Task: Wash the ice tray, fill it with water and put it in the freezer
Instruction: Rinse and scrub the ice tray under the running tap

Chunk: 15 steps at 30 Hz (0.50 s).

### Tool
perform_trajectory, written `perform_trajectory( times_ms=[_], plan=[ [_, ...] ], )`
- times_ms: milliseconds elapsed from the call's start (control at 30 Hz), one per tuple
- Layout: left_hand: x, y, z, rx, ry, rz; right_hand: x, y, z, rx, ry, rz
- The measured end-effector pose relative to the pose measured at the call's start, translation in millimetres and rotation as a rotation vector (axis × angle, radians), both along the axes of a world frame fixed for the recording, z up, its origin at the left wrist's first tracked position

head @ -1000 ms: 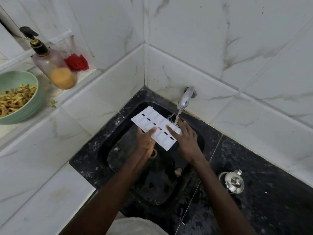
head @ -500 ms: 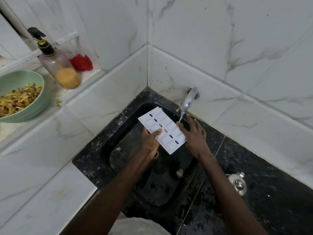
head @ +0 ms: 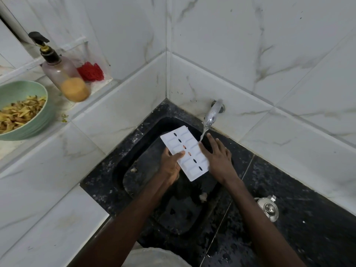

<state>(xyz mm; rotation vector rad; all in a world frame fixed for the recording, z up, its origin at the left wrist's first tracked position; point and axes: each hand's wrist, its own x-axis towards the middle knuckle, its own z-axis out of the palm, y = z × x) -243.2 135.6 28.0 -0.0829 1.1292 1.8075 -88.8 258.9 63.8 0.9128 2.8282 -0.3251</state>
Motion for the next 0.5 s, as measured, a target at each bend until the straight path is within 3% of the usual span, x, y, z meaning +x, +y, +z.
perform_trajectory(
  times_ms=[133,333,500],
  plan=[
    [-3,-4,1,-0.014,-0.001,0.009,9,-4,2,-0.039,-0.01,0.139],
    [4,1,4,-0.015,0.012,-0.014,-2,4,-10,-0.071,0.002,0.12],
    [1,-6,3,-0.025,0.003,-0.006,5,4,-17,-0.185,0.141,0.215]
  ],
)
